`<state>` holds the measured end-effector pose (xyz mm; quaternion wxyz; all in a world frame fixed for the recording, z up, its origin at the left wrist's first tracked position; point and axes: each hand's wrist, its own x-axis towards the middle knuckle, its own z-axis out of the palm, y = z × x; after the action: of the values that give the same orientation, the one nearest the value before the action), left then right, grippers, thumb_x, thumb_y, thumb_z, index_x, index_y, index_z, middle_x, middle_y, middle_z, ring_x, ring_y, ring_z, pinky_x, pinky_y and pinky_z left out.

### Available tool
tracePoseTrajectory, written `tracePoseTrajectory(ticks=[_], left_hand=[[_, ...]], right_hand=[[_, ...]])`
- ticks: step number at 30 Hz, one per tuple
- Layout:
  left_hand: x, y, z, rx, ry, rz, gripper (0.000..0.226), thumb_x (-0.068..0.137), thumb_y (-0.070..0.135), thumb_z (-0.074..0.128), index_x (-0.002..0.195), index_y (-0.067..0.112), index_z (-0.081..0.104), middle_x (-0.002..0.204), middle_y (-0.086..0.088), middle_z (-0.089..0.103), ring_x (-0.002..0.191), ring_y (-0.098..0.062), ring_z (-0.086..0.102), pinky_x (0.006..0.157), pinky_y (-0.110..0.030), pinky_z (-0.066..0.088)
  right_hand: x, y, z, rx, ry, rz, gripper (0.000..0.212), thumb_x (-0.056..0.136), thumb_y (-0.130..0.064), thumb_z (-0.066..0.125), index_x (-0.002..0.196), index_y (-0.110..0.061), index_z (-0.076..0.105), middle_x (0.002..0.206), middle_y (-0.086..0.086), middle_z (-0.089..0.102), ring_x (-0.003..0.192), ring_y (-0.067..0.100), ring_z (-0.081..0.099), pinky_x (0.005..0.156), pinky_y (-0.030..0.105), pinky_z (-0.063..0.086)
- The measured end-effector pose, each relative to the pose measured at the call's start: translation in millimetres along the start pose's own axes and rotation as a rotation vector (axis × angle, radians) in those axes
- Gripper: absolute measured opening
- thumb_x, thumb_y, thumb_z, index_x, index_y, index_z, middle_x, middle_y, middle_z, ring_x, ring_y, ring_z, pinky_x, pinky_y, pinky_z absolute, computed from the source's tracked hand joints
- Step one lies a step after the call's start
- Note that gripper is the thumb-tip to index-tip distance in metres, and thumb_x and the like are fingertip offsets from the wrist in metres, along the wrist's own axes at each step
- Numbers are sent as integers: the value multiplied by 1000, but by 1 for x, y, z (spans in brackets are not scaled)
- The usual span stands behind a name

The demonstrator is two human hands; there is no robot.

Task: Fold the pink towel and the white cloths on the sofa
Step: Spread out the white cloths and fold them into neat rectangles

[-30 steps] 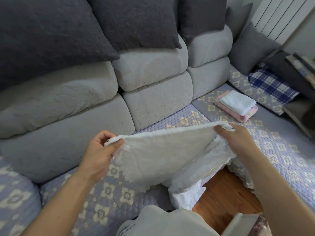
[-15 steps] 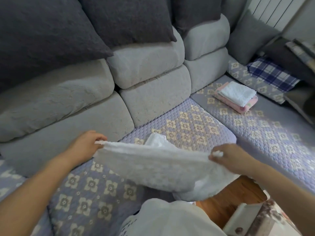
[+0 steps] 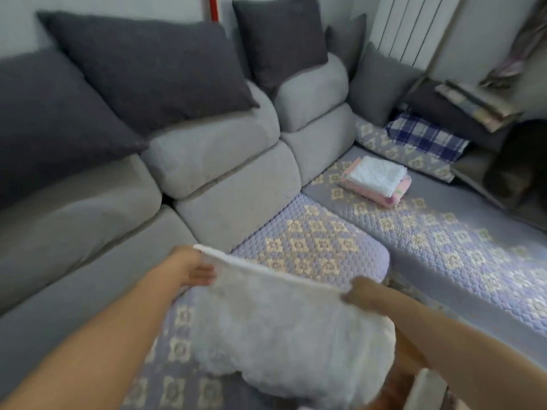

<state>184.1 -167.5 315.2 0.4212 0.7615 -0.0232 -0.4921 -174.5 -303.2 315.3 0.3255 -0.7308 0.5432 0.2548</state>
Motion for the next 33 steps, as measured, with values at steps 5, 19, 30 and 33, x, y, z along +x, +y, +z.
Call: tracePoseTrajectory(ticks=[5,19,30,33], left_hand=[[-65,230,45,-502,-243,552,28,105,9,37,97,10,64,80,-13,76,62,-25,72,66,-41,63],[-189,316,10,-603,44,1199,21,103,20,53,116,17,69,108,-7,69,78,-17,72,66,-28,58],[-44,-33,-50,-120,-92,276,10,104,16,50,110,13,58,68,-6,54,45,-11,48,41,-20,45],[-34,-96,-48,-258,-202,-65,7,104,19,49,100,22,54,78,-14,75,43,-16,63,40,-25,53]], right_hand=[[-36,-33,-220,184,826,-115,48,100,-45,55,128,-5,58,134,19,59,122,38,56,97,42,45],[-198,-34,-310,123,1297,-467,21,90,-39,71,82,-21,63,75,4,60,79,28,54,74,35,44],[-32,61,-29,-53,884,-596,16,83,-19,80,89,-27,67,82,-11,65,68,18,65,57,34,53],[-1,85,28,-87,816,-517,29,73,-9,87,86,-24,67,81,-8,65,65,21,64,53,34,51]])
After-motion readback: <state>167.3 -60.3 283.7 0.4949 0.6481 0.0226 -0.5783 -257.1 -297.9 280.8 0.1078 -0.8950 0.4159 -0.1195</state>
